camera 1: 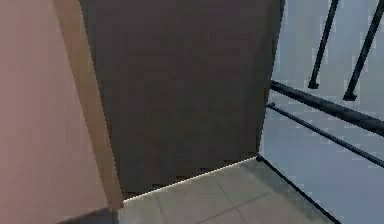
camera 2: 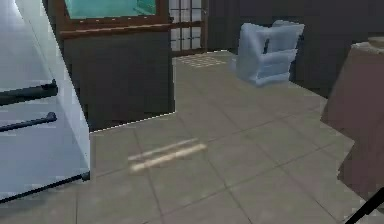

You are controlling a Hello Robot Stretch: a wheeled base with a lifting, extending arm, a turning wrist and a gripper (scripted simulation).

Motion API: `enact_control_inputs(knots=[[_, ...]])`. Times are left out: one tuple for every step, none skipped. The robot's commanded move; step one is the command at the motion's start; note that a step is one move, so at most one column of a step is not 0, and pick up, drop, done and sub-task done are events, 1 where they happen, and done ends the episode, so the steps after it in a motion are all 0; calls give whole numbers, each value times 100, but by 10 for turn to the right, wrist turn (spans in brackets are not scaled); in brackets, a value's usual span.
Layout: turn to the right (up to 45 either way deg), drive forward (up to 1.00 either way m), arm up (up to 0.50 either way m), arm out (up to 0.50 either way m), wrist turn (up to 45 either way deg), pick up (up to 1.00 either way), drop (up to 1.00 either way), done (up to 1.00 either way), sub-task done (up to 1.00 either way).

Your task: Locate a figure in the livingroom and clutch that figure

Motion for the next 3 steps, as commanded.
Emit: enact_control_inputs(knots=[[450, 0, 0, 0, 0, 0, 0, 0, 0], [360, 0, 0, 0, 0, 0, 0, 0, 0], [30, 0, 0, 0, 0, 0, 0, 0, 0]])
